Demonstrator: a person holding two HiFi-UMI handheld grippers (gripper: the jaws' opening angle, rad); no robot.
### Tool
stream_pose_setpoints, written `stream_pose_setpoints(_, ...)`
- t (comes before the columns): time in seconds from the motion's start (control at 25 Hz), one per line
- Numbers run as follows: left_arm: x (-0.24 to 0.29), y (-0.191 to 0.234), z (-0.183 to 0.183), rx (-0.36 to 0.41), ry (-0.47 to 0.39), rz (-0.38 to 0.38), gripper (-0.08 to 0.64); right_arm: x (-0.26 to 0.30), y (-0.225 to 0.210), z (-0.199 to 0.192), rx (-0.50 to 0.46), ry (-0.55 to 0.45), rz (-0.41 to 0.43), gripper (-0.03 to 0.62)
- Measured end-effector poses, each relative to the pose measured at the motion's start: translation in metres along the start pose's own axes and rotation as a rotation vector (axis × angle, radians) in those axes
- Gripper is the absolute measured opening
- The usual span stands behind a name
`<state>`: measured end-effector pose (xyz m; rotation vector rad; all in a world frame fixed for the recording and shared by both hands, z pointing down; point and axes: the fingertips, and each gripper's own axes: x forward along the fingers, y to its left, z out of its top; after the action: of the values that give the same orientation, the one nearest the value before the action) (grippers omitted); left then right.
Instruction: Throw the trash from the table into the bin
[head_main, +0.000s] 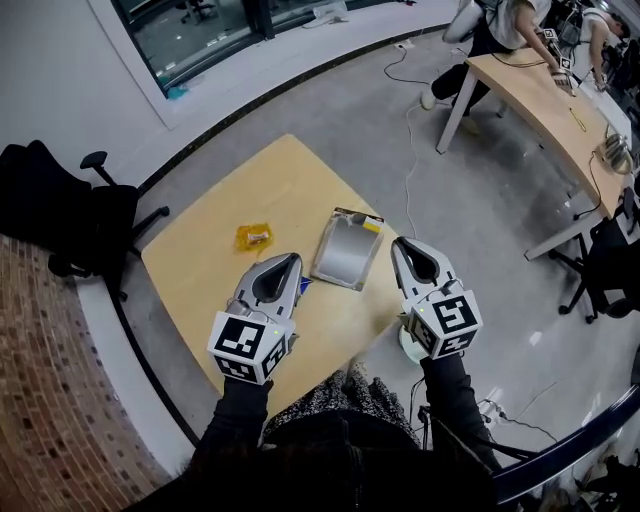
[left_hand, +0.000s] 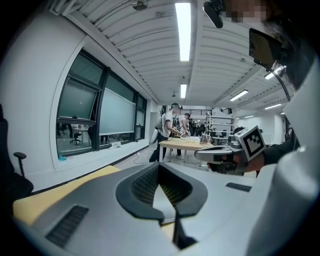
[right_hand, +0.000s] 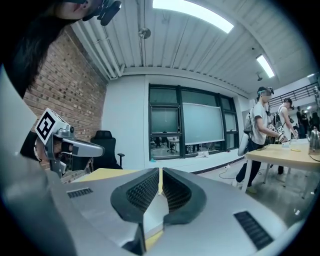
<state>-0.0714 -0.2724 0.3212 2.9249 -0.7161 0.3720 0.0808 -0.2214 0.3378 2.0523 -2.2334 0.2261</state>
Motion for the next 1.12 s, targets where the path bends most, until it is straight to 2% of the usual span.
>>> stream_pose_setpoints(0.2,0.005,0.007,-0.003,-0.003,0.014,0.030,-0.012,0.020,-0.008,-0.022,0.012,0.051,0.045,0.016)
stream_pose_setpoints(0.24,0.007,0.008,-0.004,-0.002,0.016,0.035,-0.012,0.025,-0.008,-0.027,0.021,0.071,0.059,0.045)
stream_pose_setpoints(0.4,0.012,0.013,-0.005,0.001,0.023,0.048,-0.012,0.043,-0.009,-0.048,0.019,0.153,0.091,0.248)
stream_pose_setpoints(0.44,0.013,0.014,-0.005,0.000,0.024,0.051,-0.012,0.047,-0.010,-0.052,0.026,0.163,0.096,0.275)
stream_pose_setpoints(0.52,0.014,0.014,-0.004,0.000,0.027,0.055,-0.012,0.054,-0.012,-0.059,0.037,0.181,0.107,0.293)
stream_pose_setpoints(0.96,0.014,0.009,-0.008,-0.004,0.037,0.062,-0.012,0.101,-0.021,-0.099,0.079,0.236,0.198,0.301)
stream_pose_setpoints(1.12,0.013,0.009,-0.013,-0.010,0.048,0.066,-0.012,0.113,-0.023,-0.121,0.091,0.301,0.218,0.301)
